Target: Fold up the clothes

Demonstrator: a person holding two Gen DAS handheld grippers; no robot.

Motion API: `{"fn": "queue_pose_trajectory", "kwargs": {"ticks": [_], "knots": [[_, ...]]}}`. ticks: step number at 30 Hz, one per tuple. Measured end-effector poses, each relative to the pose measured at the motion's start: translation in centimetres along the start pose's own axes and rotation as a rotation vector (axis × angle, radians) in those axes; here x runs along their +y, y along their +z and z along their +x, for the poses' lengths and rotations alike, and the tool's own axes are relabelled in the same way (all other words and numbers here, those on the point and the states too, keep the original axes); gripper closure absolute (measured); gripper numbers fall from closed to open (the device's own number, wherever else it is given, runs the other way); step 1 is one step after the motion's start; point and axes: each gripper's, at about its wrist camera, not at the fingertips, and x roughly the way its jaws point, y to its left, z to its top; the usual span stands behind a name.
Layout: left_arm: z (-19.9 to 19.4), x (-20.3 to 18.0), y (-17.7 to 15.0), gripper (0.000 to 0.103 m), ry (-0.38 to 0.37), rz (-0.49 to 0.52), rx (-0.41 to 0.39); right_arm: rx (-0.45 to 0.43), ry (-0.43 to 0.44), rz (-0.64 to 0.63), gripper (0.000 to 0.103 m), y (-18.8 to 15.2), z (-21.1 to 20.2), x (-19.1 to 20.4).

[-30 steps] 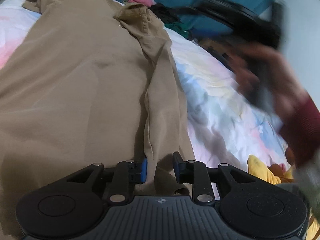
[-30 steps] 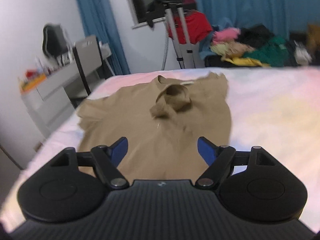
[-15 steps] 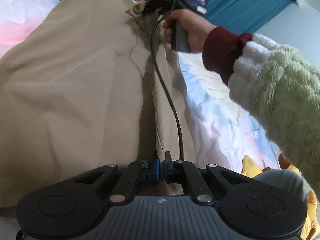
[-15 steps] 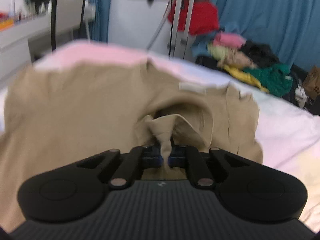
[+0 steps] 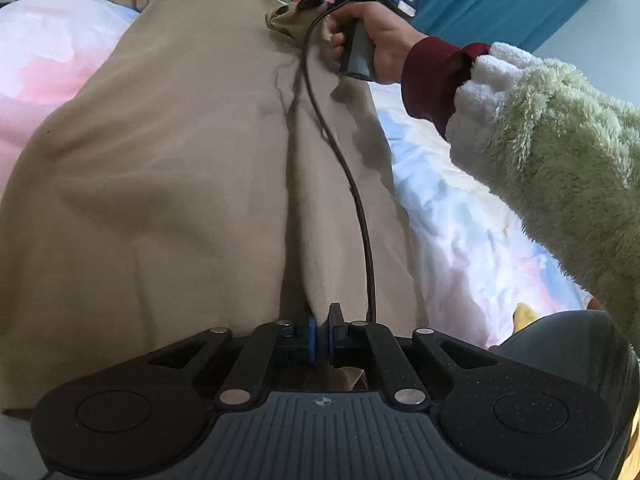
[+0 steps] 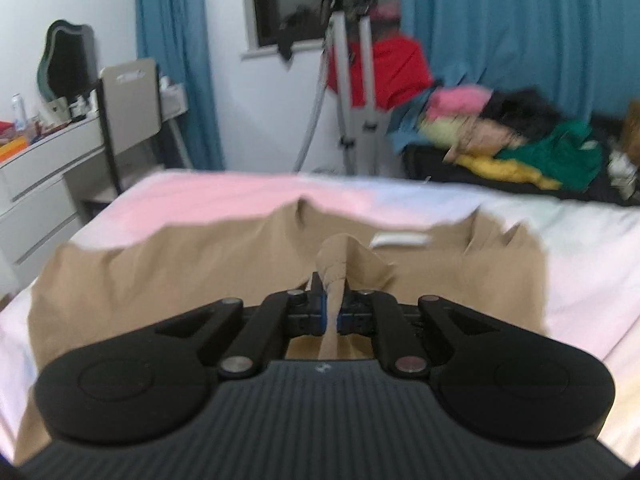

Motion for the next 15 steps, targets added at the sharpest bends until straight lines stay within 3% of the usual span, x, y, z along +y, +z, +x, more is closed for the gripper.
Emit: {"fn": "queue_pose_trajectory", "kwargs": {"ticks": [1, 2, 3, 4, 5, 8, 12, 15], "knots": [[0.2, -0.3, 0.1, 0.087, 0.013, 0.016, -0.002, 0.009, 0.001, -0.014, 0.092, -0.4, 0.0, 0.2], [0.2, -0.6, 0.2, 0.071, 0.026, 0.032, -0.006, 0.016, 0.001, -0.027, 0.076, -0.8, 0.0, 0.4], [0.1, -0.8, 0.4, 0.063, 0.036, 0.044, -0.012, 0.017, 0.0, -0.038, 0.06, -1.2, -0.2, 0.7], [0.0, -1.0, 0.6, 0.053, 0.046, 0.056, -0.018, 0.012, -0.001, -0.044, 0.026, -1.5, -0.6, 1.0], [-0.2, -1.2, 0.7, 0.045, 0.056, 0.07, -0.027, 0.003, 0.0, -0.047, 0.011, -1.7, -1.1, 1.2], [-1.3, -2.0, 1.2, 0.029, 0.102, 0.126, -0.075, -0.032, 0.034, -0.019, 0.012, -2.1, -3.5, 1.4], [-3.5, -3.2, 2.6, 0.027, 0.118, 0.142, -0.124, -0.063, 0.018, -0.032, 0.012, -2.4, -7.5, 1.8], [-5.9, -5.0, 3.4, 0.02, 0.165, 0.21, -0.216, -0.085, 0.001, -0.037, 0.012, -2.7, -10.8, 1.8]]}}
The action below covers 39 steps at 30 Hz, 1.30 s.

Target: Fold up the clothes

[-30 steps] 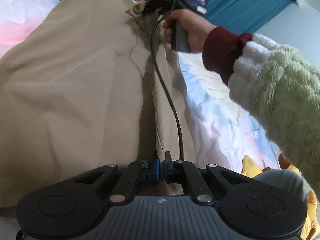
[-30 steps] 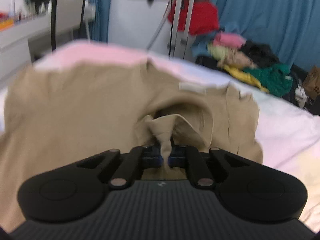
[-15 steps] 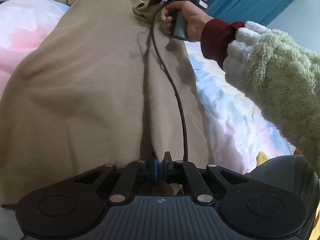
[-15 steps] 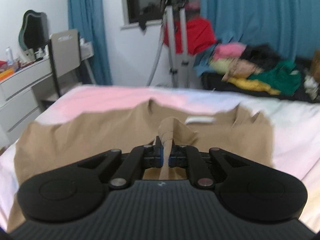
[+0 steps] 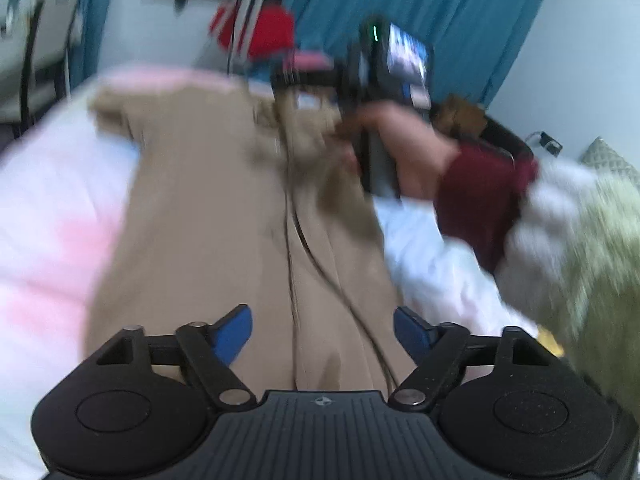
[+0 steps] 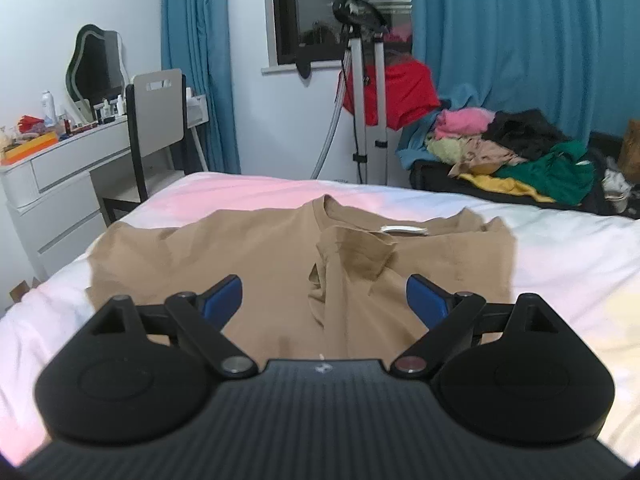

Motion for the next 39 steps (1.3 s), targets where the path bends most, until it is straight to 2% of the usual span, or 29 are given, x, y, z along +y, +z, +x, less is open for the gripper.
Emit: {"fn": "queue_pose_trajectory", "kwargs": {"ticks": [4, 8, 11, 14, 18, 24, 26, 28, 39], "knots": [[-2.3, -0.2, 1.5, 0.02, 0.023, 0.009, -0.064, -0.032, -0.005, 0.031, 0.012, 0.0, -4.8, -0.4], [-3.4, 0.2, 2.7, 0.019, 0.1, 0.022, -0.118, -0.062, -0.021, 0.09, 0.012, -0.7, -10.7, -0.8], [-3.0, 1.0, 3.9, 0.018, 0.126, 0.013, -0.142, -0.076, -0.048, 0.105, 0.012, -1.7, -14.9, -0.7], [-2.4, 2.0, 5.5, 0.019, 0.139, -0.002, -0.161, -0.122, -0.037, 0.103, 0.012, -3.4, -19.0, -0.5], [-1.4, 2.5, 6.7, 0.018, 0.172, 0.013, -0.23, -0.135, -0.049, 0.124, 0.012, -5.2, -22.4, -0.4], [1.0, 4.4, 6.2, 0.018, 0.215, 0.02, -0.28, -0.134, -0.052, 0.175, 0.012, -7.2, -23.9, 0.3], [2.1, 5.4, 6.0, 0.018, 0.247, -0.014, -0.262, -0.146, -0.052, 0.159, 0.012, -7.4, -24.0, 0.9], [2.6, 6.2, 5.7, 0.018, 0.237, -0.031, -0.245, -0.156, -0.051, 0.144, 0.012, -7.5, -23.9, 1.5], [4.3, 7.3, 5.6, 0.018, 0.275, -0.013, -0.204, -0.125, -0.04, 0.151, 0.012, -8.1, -23.1, 1.7]]}}
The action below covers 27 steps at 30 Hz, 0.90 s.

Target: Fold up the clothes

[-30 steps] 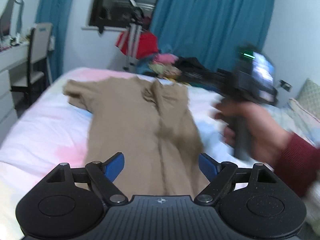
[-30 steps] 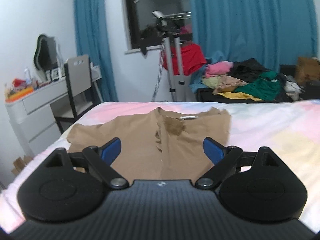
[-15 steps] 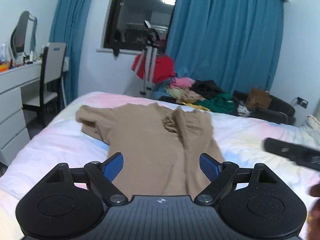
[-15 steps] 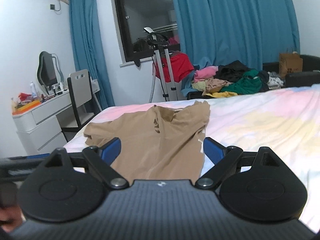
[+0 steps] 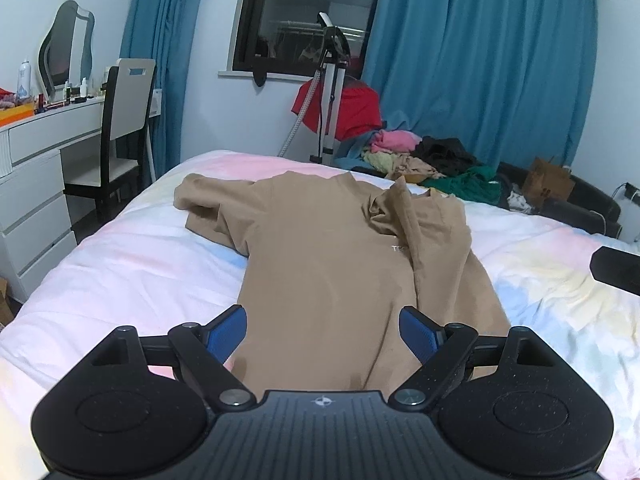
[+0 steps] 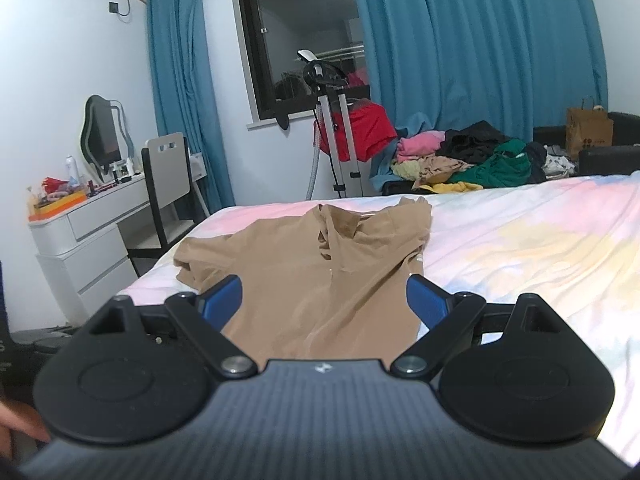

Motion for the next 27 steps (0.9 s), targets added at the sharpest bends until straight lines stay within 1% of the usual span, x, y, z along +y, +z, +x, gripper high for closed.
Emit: {"fn": "queue_pose_trajectory", "kwargs": {"ticks": [6, 8, 9, 11, 12, 13, 15, 17, 21, 25, 27], "knots": [[1.3, 0.5, 0.5, 0.018, 0.016, -0.038, 0.033, 0.015, -0.011, 0.025, 0.012, -0.1, 0.2, -0.5], [2.4, 1.0, 1.0, 0.017, 0.004, -0.068, 0.051, 0.024, -0.014, 0.036, 0.012, -0.1, 0.4, -0.7], [3.2, 1.5, 1.2, 0.016, -0.024, -0.099, 0.055, 0.029, -0.016, 0.04, 0.012, -0.2, 0.4, -0.7], [5.6, 3.1, 1.9, 0.015, -0.078, -0.204, 0.081, 0.043, -0.018, 0.055, 0.012, -0.3, 0.6, -0.9], [7.0, 4.0, 2.2, 0.015, -0.078, -0.253, 0.095, 0.048, -0.019, 0.065, 0.012, -0.4, 0.8, -1.0], [8.6, 4.9, 2.5, 0.015, -0.062, -0.29, 0.105, 0.054, -0.019, 0.075, 0.012, -0.4, 1.0, -1.1], [11.3, 6.2, 3.2, 0.015, -0.015, -0.32, 0.111, 0.066, -0.023, 0.079, 0.012, -0.6, 1.6, -1.4], [14.1, 7.5, 4.1, 0.015, 0.052, -0.331, 0.121, 0.081, -0.029, 0.075, 0.012, -1.0, 2.2, -1.5], [18.6, 9.5, 5.6, 0.015, 0.177, -0.344, 0.143, 0.126, -0.036, 0.09, 0.012, -1.9, 4.3, -2.2], [22.3, 10.3, 7.2, 0.012, 0.282, -0.328, 0.162, 0.189, -0.049, 0.144, 0.012, -2.7, 7.8, -3.1], [23.8, 10.0, 8.0, 0.011, 0.323, -0.289, 0.172, 0.212, -0.05, 0.162, 0.012, -3.0, 9.3, -3.4]]}}
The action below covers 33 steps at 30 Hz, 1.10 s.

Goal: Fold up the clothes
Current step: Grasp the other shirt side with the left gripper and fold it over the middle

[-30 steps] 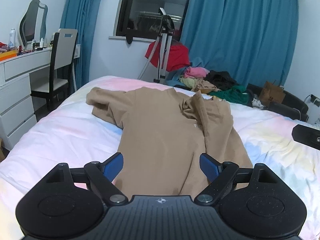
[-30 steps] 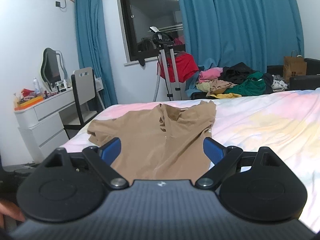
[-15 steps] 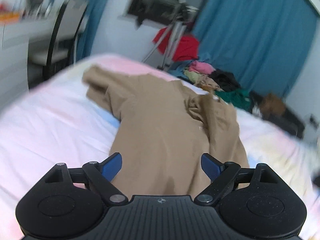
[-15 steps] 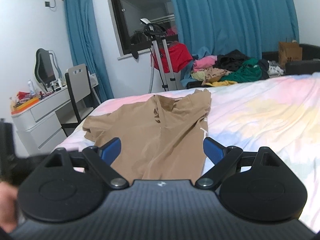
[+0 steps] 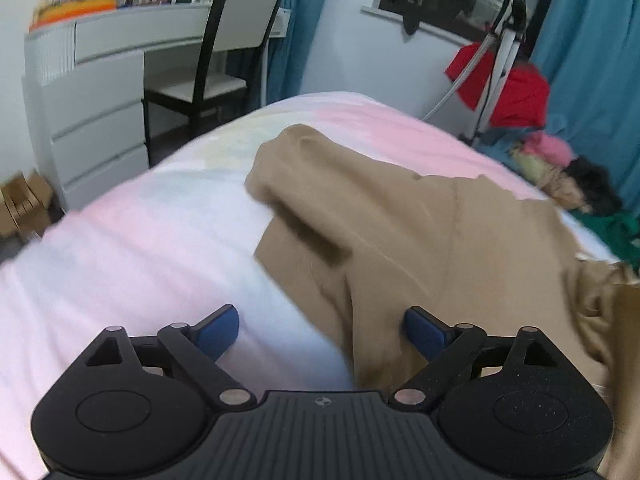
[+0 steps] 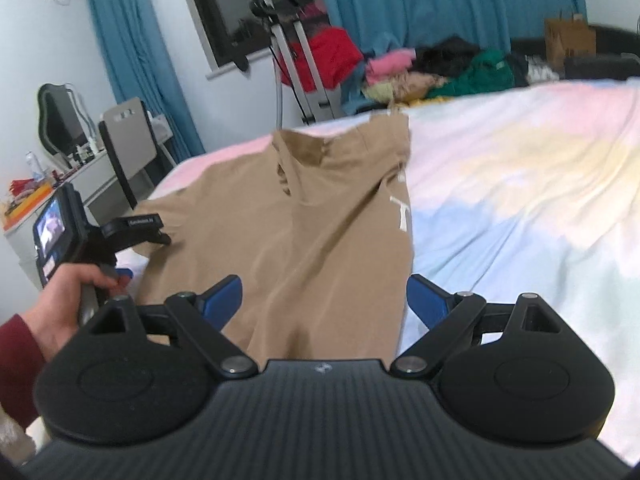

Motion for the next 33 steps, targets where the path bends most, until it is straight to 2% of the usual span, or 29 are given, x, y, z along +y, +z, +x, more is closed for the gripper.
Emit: {"fn": "queue_pose_trajectory", "kwargs": {"ticks": [6, 9, 12, 13, 14, 15, 16, 19, 24, 29, 33], "knots": [[2.8, -0.8, 2.3, 0.007, 0.056, -0.035, -0.035, 0.058, -0.007, 0.052, 0.012, 0.1, 3.4, -0.8], [3.8, -0.8, 3.8, 0.017, 0.059, -0.049, -0.062, 0.067, -0.018, 0.057, 0.012, 0.1, 4.1, -1.0], [4.0, -0.4, 4.9, 0.041, 0.023, -0.026, -0.09, 0.066, -0.023, 0.066, 0.012, 0.3, 4.2, -1.4], [4.0, -0.3, 5.2, 0.058, 0.007, -0.014, -0.099, 0.065, -0.024, 0.069, 0.012, 0.4, 4.2, -1.5], [3.9, -0.2, 5.4, 0.081, -0.011, 0.01, -0.099, 0.061, -0.024, 0.069, 0.012, 0.5, 4.1, -1.5], [3.7, -0.2, 5.6, 0.092, -0.026, 0.033, -0.102, 0.057, -0.024, 0.068, 0.012, 0.5, 4.0, -1.5], [3.1, -0.4, 5.8, 0.097, -0.03, 0.058, -0.117, 0.051, -0.024, 0.065, 0.012, 0.6, 3.8, -1.5], [0.2, -2.2, 6.5, 0.098, -0.036, 0.164, -0.202, 0.034, -0.025, 0.063, 0.013, 0.9, 3.3, -1.7], [-6.3, -9.9, 6.2, 0.098, -0.083, 0.429, -0.348, -0.001, -0.059, 0.075, 0.013, 1.2, 2.3, -2.5], [-10.2, -19.6, 2.5, 0.098, -0.209, 0.621, -0.353, -0.016, -0.082, 0.124, 0.013, 1.4, 1.6, -3.9], [-9.8, -25.9, -1.3, 0.098, -0.287, 0.699, -0.317, -0.028, -0.121, 0.156, 0.013, 1.9, 1.8, -4.8]]}}
